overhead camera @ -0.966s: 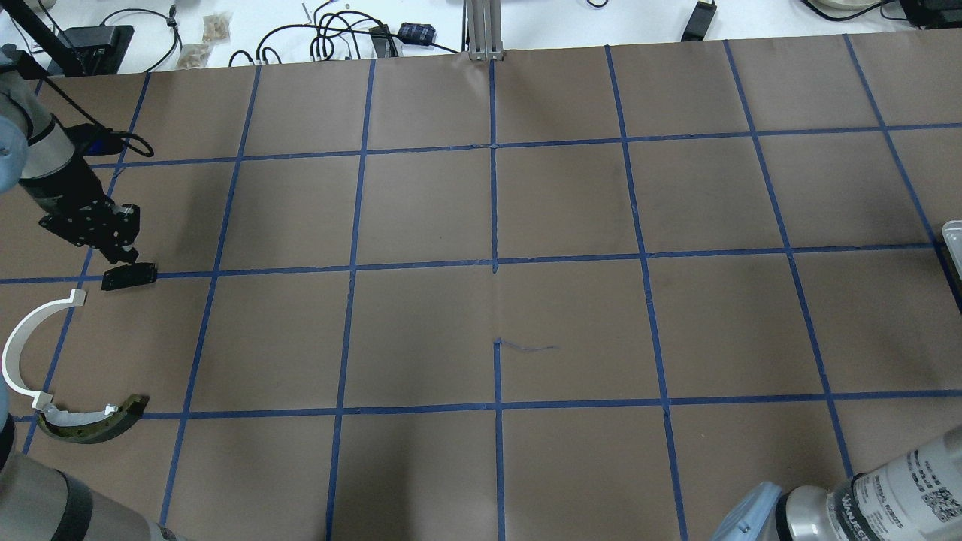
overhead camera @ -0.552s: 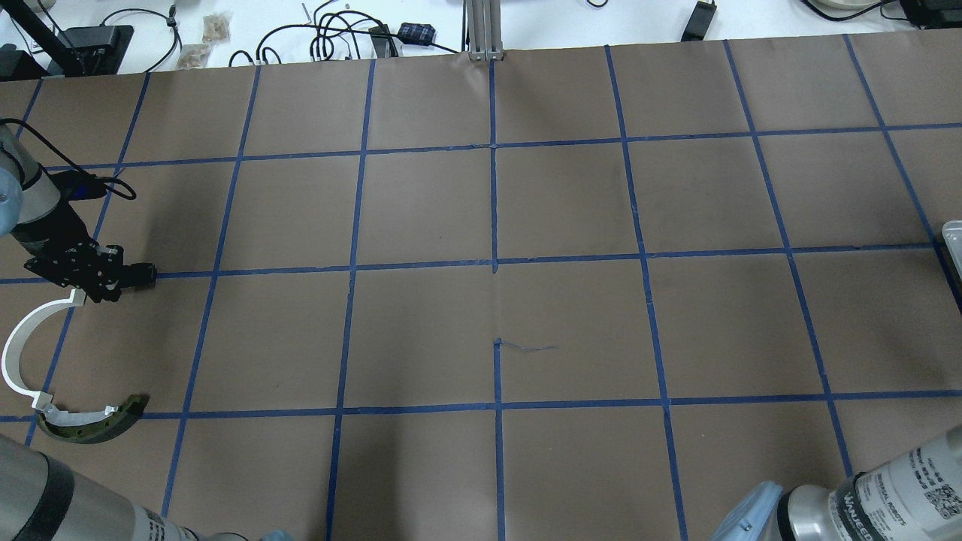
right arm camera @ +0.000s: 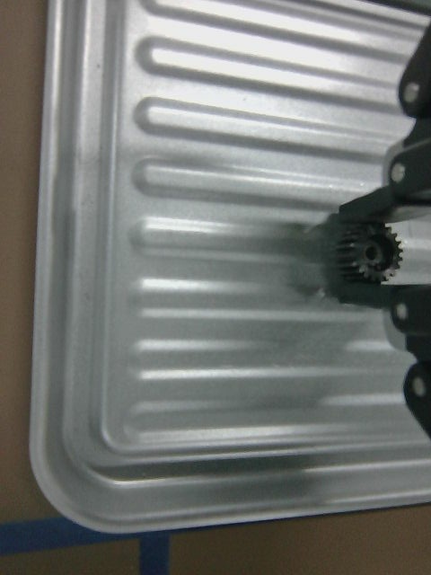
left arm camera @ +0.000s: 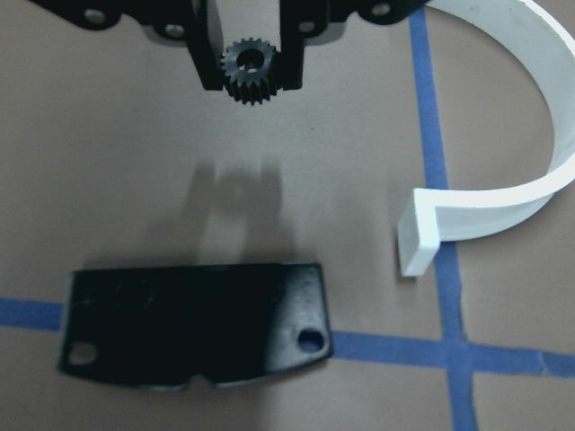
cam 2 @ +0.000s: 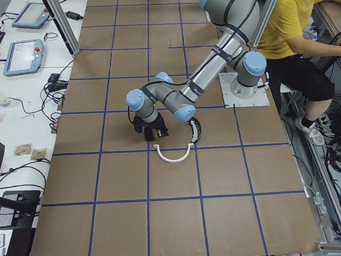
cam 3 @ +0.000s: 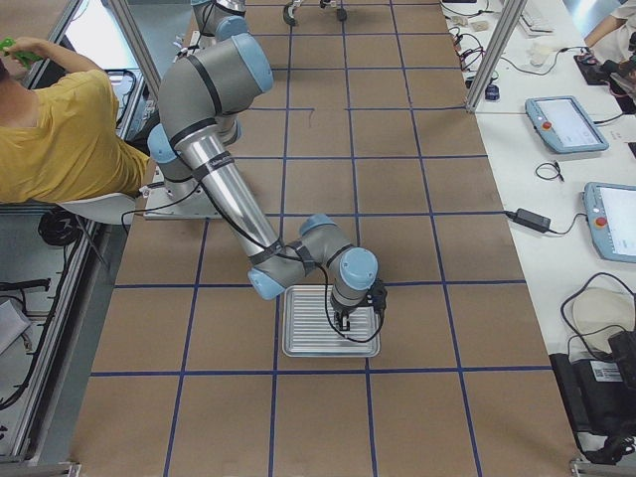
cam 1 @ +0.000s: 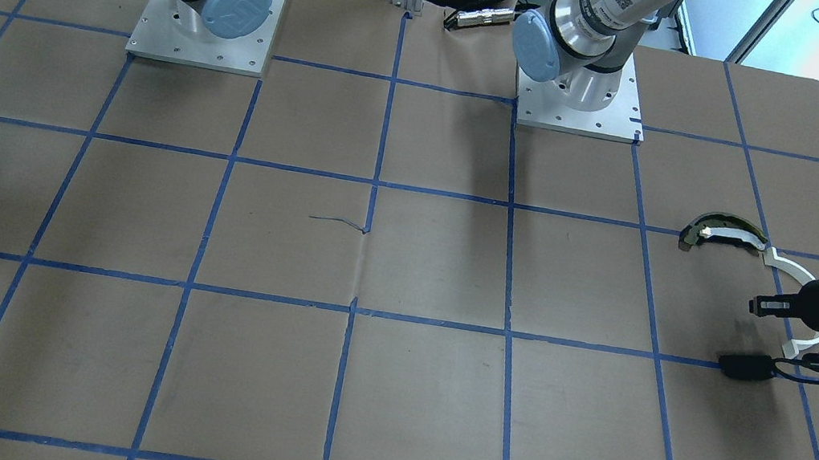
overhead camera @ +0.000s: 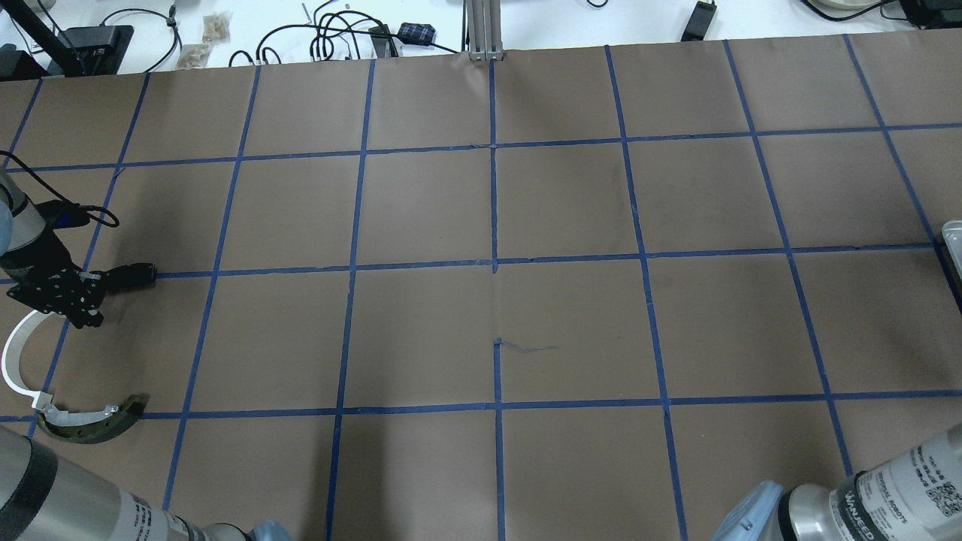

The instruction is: Place bearing gear from tray to pile

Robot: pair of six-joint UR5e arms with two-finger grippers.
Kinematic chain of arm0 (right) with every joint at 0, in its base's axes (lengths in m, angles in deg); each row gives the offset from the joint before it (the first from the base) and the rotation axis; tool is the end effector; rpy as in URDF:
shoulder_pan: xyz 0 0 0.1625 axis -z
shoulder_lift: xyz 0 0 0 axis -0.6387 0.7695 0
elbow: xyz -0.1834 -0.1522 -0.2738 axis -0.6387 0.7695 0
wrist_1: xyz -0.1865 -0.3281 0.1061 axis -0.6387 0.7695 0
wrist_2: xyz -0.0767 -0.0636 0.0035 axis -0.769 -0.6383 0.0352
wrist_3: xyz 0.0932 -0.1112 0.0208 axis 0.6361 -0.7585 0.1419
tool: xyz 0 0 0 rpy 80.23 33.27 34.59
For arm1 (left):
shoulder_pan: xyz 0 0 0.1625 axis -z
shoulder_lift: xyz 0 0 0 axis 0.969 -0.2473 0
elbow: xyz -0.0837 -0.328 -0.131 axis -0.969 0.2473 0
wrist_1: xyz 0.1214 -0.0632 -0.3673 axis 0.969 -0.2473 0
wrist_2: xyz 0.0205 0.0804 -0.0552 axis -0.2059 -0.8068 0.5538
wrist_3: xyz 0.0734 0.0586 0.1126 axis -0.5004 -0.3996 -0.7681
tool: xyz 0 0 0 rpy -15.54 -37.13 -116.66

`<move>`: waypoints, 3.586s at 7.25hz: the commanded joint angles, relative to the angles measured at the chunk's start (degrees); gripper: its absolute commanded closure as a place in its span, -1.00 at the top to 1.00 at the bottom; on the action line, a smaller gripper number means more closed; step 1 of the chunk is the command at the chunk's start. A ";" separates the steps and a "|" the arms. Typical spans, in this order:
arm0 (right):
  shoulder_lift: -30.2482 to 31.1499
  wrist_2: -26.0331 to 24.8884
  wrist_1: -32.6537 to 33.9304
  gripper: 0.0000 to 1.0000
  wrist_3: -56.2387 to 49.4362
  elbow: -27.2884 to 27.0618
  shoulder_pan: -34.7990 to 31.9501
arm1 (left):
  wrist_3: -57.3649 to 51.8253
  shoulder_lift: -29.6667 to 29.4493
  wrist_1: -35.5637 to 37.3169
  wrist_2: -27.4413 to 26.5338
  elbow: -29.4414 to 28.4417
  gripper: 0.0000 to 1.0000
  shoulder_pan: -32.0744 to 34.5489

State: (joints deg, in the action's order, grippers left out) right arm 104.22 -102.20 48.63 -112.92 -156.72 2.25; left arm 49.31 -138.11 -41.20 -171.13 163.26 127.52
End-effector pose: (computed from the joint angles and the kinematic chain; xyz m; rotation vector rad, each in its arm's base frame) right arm -0.4024 -0.4630 0.0959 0.0558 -3.1230 -0.1186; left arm 0.2428 -0.4679 0.1037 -0.1633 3.0444 0.5665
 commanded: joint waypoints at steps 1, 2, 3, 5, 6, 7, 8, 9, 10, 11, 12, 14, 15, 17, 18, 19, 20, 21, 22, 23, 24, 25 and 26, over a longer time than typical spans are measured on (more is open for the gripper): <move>-0.06 0.00 0.36 -0.66 -0.30 0.07 0.01 | -0.89 -1.18 0.63 -0.23 0.21 -1.00 -0.24; 0.20 0.00 0.27 -0.87 -0.30 0.33 0.01 | -0.63 -1.18 0.63 -0.23 0.21 -0.87 -0.33; 0.64 0.00 0.10 -1.00 -0.21 0.51 0.01 | -0.45 -1.35 0.63 -0.23 0.30 -0.35 -0.33; 6.58 3.57 -0.43 -1.00 2.67 1.91 -3.48 | -0.72 -1.36 0.54 -0.32 0.39 0.66 -0.68; 8.27 4.12 -0.87 -1.00 7.12 1.65 -8.38 | -0.19 -0.92 0.10 -0.40 0.30 0.78 -0.68; 9.42 4.30 -2.18 -1.00 10.48 1.21 -11.30 | -0.01 -0.48 -0.25 -0.32 0.39 0.85 -0.60; 11.00 7.26 -5.58 -1.00 15.99 0.51 -14.38 | 0.08 0.05 -0.16 0.38 -0.39 1.00 -0.16; 13.63 8.08 -5.88 -1.00 25.27 -0.45 -18.76 | 0.42 0.83 -0.08 1.69 -1.18 1.00 0.36; 16.70 7.65 -5.97 -1.00 36.76 -2.72 -25.85 | 2.34 1.28 -0.16 4.84 -2.50 1.00 0.46; 19.08 7.73 -5.27 -1.00 46.71 -5.88 -32.19 | 3.67 0.93 -0.16 5.91 -3.29 1.00 1.15; 20.84 8.26 -5.27 -1.00 55.42 -8.87 -37.30 | 3.94 1.36 -0.08 5.84 -4.26 1.00 4.03; 23.23 8.09 -0.48 -1.00 72.04 -15.37 -50.90 | 8.15 2.95 -2.25 5.31 -7.51 1.00 8.88; 22.71 8.09 3.74 -1.00 78.91 -18.62 -57.24 | 9.03 3.30 -2.71 5.66 -7.78 1.00 9.33; 19.73 7.99 12.26 -1.00 87.61 -21.81 -67.37 | 9.48 7.15 -4.81 7.49 -7.87 1.00 13.35; 16.59 8.08 15.70 -1.00 92.90 -20.86 -69.32 | 11.57 8.04 -4.73 9.42 -7.87 1.00 16.16; 14.81 8.09 18.61 -1.00 96.43 -20.42 -73.52 | 15.59 8.22 -4.30 11.18 -7.87 1.00 19.41; 12.71 8.09 19.77 -1.00 99.42 -19.02 -79.21 | 19.55 8.22 -4.03 11.20 -7.87 1.00 22.75; 10.69 8.26 20.13 -0.86 104.94 -17.35 -82.67 | 21.85 8.40 -3.68 11.28 -7.87 1.00 26.26; 9.36 9.83 22.22 -0.46 109.86 -16.81 -83.57 | 22.40 8.23 -3.51 11.29 -7.79 1.00 28.21; 8.91 12.28 22.68 0.99 111.04 -16.72 -83.58 | 22.31 7.96 -2.72 11.37 -7.78 1.00 28.41; 9.26 12.22 22.25 1.00 110.79 -16.46 -82.97 | 22.31 8.22 -2.63 11.37 -7.70 1.00 28.49; 10.13 11.69 21.72 1.00 107.66 -16.20 -80.88 | 22.31 8.40 -2.62 11.46 -7.70 1.00 28.50; 11.70 11.69 19.97 1.00 102.49 -16.37 -76.68 | 22.31 8.57 -2.62 11.55 -7.78 1.00 28.58</move>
State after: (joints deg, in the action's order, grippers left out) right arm 114.48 -90.44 70.08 -5.67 -173.10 -78.28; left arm 71.60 -129.74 -43.87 -159.67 155.53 155.98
